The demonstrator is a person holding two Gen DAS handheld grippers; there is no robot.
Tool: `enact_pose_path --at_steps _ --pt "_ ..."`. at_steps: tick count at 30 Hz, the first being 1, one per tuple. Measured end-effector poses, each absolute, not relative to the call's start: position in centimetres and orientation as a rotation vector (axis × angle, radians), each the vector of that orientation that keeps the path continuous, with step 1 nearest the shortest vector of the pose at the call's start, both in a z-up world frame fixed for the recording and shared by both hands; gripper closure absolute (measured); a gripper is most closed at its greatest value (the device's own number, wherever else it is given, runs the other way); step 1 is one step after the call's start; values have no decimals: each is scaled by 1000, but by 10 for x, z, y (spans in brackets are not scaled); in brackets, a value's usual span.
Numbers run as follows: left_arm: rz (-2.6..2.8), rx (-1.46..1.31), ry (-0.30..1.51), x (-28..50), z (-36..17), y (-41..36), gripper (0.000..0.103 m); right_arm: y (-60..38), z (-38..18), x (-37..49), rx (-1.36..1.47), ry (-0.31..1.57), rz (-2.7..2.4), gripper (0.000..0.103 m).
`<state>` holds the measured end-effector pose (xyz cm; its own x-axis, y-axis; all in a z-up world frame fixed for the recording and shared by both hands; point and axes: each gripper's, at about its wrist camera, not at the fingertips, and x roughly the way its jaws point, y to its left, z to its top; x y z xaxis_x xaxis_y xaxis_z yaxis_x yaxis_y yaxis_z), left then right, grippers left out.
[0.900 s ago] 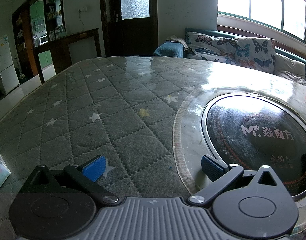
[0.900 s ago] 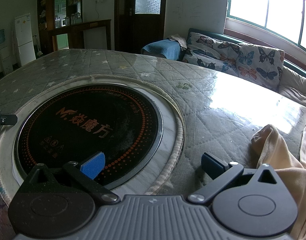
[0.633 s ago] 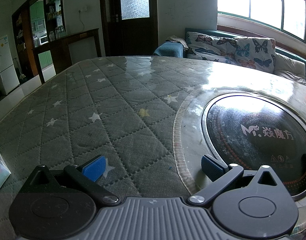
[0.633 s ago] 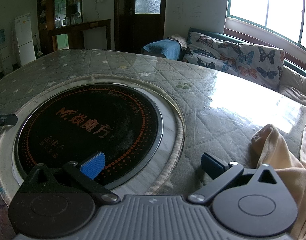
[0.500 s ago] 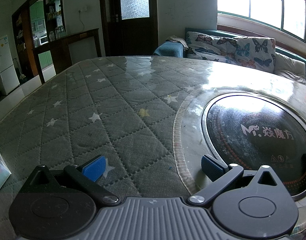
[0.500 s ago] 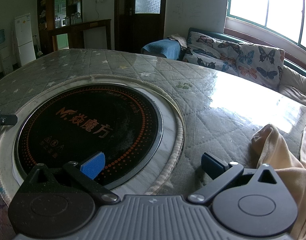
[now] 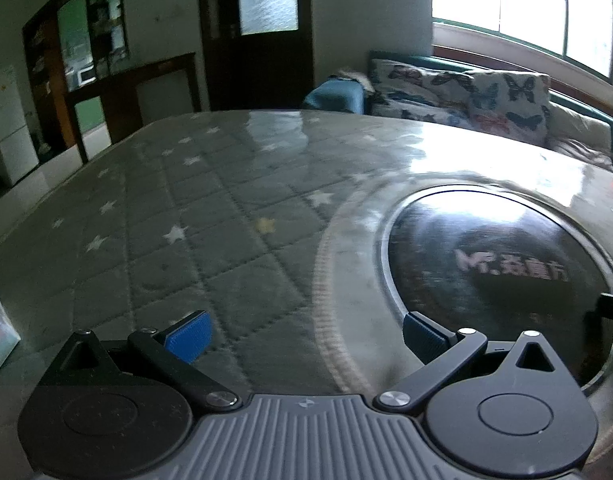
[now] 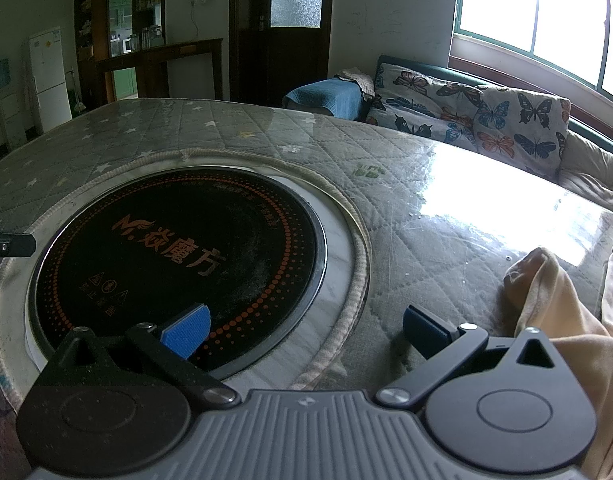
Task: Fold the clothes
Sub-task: 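Move both tools toward the crumpled cream shirt on the table, then approach the bunched cream shirt with both tools open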
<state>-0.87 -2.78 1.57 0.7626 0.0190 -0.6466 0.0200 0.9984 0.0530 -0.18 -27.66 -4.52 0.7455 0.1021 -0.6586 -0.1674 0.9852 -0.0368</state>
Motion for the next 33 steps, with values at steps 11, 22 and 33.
enact_pose_path --at_steps 11,22,33 --pt "-116 91 692 -20 37 -67 0 -281 -40 -7 -73 725 138 0" --pt "-240 123 702 -33 40 -103 0 -297 -19 -52 -102 700 103 1" --pt "-385 157 709 -58 47 -144 0 -319 -6 -112 -96 705 88 7"
